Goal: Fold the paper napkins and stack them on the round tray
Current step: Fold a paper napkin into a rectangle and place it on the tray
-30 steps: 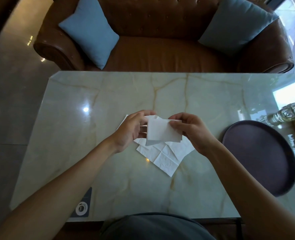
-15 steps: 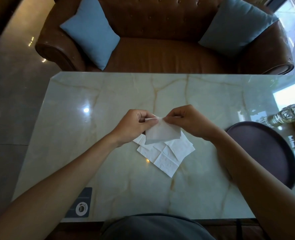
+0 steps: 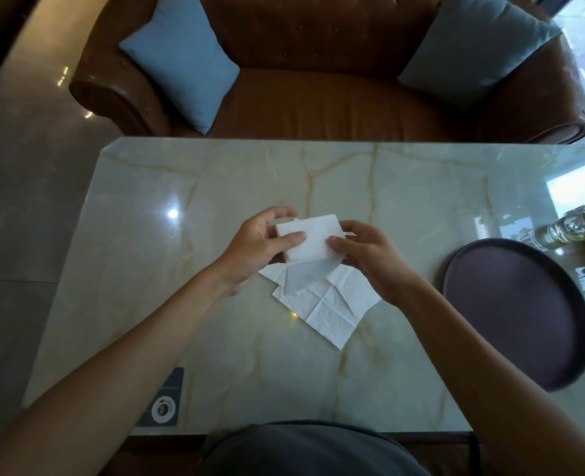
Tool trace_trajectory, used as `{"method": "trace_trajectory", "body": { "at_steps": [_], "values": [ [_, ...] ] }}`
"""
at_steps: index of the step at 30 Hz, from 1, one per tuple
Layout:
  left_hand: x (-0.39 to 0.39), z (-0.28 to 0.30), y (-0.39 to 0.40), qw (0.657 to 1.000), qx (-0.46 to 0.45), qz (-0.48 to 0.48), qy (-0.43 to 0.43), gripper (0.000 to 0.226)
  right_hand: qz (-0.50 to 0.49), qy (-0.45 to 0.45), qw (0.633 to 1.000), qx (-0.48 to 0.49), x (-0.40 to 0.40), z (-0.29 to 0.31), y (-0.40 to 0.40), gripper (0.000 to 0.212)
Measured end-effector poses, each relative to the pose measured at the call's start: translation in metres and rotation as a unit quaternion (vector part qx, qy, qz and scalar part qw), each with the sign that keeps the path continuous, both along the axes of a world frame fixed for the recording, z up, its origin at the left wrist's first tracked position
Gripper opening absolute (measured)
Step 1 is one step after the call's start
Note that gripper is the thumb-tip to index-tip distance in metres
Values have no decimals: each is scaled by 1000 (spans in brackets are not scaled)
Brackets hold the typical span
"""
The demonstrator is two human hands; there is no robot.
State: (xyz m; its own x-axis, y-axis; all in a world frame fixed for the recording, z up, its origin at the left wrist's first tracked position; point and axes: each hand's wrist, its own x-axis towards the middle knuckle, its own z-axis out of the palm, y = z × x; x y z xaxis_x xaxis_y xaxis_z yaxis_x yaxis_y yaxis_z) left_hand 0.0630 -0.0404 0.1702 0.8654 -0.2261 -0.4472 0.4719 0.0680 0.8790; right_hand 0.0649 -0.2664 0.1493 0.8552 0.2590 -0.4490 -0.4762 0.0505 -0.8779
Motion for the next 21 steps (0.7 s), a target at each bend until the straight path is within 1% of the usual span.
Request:
{"method": "trace_trajectory", "body": {
  "at_steps": [1,3,5,7,10,12,15,16,18,20,21],
  "values": [
    [-3,-3,-1,1000,14,0,7,47,-17,5,1000,1,-1,0,3,28],
    [-11,-8,-3,999,51,-9,11,57,-52,10,998,-16,-5,-3,8,32],
    [-19,-13,-5,998,57,-8,7,59,-86,10,995,-55,-7,-5,11,36],
    [-23,-17,-6,998,56,0,-6,58,-96,-6,992,-78,-9,-7,11,40],
    [-28,-21,-8,994,96,-4,-51,44,-79,-31,993,-83,-13,-7,10,47],
    [-31,-22,-8,991,117,-7,-68,33,-68,-40,993,-84,-16,-7,8,43],
    [-31,-21,-7,986,147,-17,-78,35,-41,-39,994,-96,-16,-4,6,27],
    [-30,-21,-6,983,160,-23,-85,36,-27,-34,994,-100,-16,-3,6,27],
    [-30,-22,-6,974,196,-34,-108,36,9,-37,993,-114,-17,-1,5,36],
    [-30,-23,-6,964,231,-32,-131,34,47,-62,985,-157,-19,0,7,42],
    [-30,-23,-6,959,242,-31,-142,33,63,-82,976,-193,-19,0,8,42]
  ]
}}
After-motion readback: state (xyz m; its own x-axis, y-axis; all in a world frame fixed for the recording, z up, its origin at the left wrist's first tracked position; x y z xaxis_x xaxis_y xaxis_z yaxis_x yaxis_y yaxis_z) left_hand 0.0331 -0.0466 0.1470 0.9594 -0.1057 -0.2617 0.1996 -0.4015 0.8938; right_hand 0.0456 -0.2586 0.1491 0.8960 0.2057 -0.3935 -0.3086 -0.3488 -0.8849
